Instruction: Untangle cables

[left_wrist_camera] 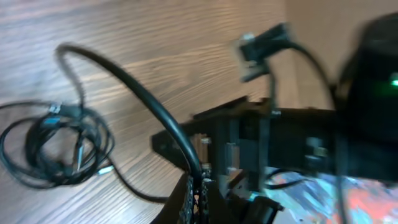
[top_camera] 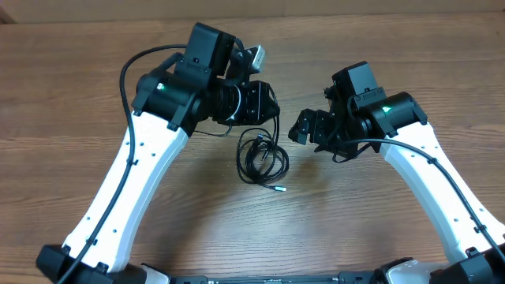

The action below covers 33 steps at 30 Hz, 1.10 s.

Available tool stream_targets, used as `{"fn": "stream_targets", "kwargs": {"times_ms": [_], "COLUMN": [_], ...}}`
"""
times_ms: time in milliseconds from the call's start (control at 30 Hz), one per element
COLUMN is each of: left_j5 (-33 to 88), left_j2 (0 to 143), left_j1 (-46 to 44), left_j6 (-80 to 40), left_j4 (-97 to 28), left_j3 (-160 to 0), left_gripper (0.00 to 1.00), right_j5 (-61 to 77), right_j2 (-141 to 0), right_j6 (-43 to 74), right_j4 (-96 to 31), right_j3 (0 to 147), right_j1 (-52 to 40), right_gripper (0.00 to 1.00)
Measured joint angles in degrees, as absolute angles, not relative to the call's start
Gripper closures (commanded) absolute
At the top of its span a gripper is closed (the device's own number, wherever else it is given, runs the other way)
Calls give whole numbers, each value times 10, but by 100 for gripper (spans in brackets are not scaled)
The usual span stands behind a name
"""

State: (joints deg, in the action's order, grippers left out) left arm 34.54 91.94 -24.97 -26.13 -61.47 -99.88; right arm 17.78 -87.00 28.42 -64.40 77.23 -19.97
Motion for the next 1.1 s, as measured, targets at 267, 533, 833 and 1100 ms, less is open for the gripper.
{"fn": "stream_targets", "kwargs": {"times_ms": [267,533,833,1100], "left_j5": [364,357,170,106], "left_j2": [835,761,775,924], "left_j1": [-250,-250,-251,-259], "left_j6": [-253,-284,-330,-360], "left_j4": [-580,-544,-772,-823], "left_j3": [-1022,-1028,-1036,-1036], "left_gripper": [96,96,56,12], "right_j5": [175,173,200,225], "right_j2": [-870,-870,-870,-870], "right_j6": [284,285,285,285], "right_j4": [-645,-619,-561,-542], "right_j3": [772,738,665,665], "right_j1": [-200,-200,-200,-200], "right_gripper": [8,7,2,0]}}
